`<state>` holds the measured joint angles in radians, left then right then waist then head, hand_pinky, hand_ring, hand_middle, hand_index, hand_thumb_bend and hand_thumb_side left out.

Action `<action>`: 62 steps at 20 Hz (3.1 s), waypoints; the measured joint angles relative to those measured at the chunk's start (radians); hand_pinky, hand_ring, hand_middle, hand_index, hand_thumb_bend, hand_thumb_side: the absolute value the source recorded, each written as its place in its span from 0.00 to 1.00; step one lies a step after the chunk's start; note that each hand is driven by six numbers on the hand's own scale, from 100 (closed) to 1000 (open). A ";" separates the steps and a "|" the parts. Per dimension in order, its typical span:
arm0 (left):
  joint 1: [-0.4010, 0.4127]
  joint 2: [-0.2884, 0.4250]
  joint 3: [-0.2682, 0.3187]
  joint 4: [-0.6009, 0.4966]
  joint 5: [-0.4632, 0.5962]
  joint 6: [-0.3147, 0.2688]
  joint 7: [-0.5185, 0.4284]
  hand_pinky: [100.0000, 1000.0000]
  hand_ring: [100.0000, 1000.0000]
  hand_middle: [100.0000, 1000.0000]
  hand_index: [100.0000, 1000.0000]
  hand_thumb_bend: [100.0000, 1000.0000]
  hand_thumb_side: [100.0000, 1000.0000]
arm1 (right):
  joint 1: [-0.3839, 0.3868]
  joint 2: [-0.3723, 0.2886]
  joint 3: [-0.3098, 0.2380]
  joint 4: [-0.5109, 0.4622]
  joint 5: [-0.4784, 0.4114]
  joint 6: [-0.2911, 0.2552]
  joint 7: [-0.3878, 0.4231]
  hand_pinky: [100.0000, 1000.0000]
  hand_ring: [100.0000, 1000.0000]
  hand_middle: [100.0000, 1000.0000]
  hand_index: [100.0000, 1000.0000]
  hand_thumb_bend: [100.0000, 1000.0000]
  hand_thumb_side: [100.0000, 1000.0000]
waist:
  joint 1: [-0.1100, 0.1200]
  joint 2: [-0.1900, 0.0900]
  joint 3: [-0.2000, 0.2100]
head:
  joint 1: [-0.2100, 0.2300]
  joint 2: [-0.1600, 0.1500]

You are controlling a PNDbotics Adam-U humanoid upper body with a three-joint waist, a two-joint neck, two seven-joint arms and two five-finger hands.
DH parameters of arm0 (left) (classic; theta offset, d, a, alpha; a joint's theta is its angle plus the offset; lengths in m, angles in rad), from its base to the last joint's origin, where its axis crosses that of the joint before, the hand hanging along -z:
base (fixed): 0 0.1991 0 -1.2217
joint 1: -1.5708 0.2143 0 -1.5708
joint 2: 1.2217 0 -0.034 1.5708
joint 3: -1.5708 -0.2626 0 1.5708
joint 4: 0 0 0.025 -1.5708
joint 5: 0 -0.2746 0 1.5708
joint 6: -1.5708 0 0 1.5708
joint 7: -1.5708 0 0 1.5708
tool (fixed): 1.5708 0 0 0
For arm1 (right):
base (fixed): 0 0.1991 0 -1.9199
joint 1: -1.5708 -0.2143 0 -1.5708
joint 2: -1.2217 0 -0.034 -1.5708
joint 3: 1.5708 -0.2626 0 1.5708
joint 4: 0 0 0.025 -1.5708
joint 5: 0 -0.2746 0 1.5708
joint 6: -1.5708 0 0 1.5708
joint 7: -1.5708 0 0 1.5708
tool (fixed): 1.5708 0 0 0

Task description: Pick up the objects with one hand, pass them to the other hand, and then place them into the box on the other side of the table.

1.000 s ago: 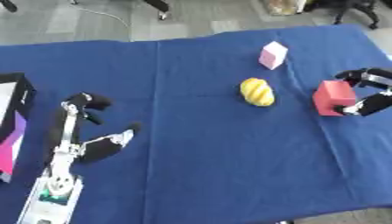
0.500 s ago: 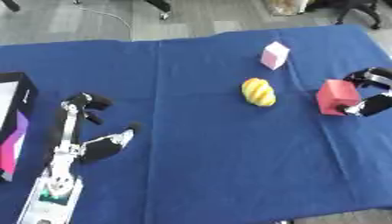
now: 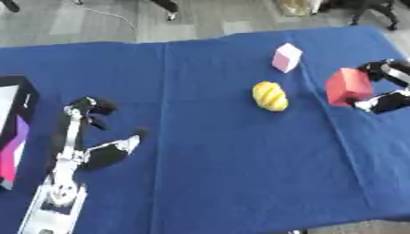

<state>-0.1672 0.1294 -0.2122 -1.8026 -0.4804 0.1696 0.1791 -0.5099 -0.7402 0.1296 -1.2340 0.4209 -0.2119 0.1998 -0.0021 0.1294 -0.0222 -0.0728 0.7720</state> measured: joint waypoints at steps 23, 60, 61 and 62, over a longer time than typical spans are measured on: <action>-0.172 -0.031 -0.069 0.220 -0.080 -0.079 -0.006 0.50 0.72 0.59 0.67 0.95 0.15 | 0.074 0.556 0.093 -0.526 -0.378 0.247 -0.222 0.65 0.57 0.39 0.36 0.00 0.33 | 0.000 -0.006 -0.020 | 0.011 0.000; -0.245 -0.051 -0.123 0.212 -0.450 -0.184 0.190 0.60 0.79 0.73 0.79 0.96 0.12 | 0.051 0.566 0.321 -0.486 -0.790 0.586 -0.220 0.63 0.56 0.38 0.38 0.00 0.48 | -0.001 -0.006 -0.014 | -0.013 0.000; -0.245 -0.051 -0.126 0.216 -0.453 -0.185 0.186 0.60 0.79 0.73 0.79 0.96 0.12 | 0.049 0.565 0.324 -0.487 -0.793 0.587 -0.213 0.63 0.56 0.38 0.38 0.00 0.48 | -0.001 -0.006 -0.014 | -0.013 0.000; -0.245 -0.051 -0.130 0.220 -0.454 -0.187 0.184 0.60 0.79 0.73 0.79 0.96 0.12 | 0.044 0.562 0.329 -0.489 -0.796 0.590 -0.205 0.63 0.56 0.38 0.38 0.00 0.48 | -0.001 -0.006 -0.014 | -0.014 0.000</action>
<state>-0.4124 0.0780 -0.3418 -1.5826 -0.9342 -0.0172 0.3628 -0.4659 -0.1781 0.4585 -1.7228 -0.3753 0.3777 -0.0054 -0.0028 0.1230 -0.0365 -0.0865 0.7721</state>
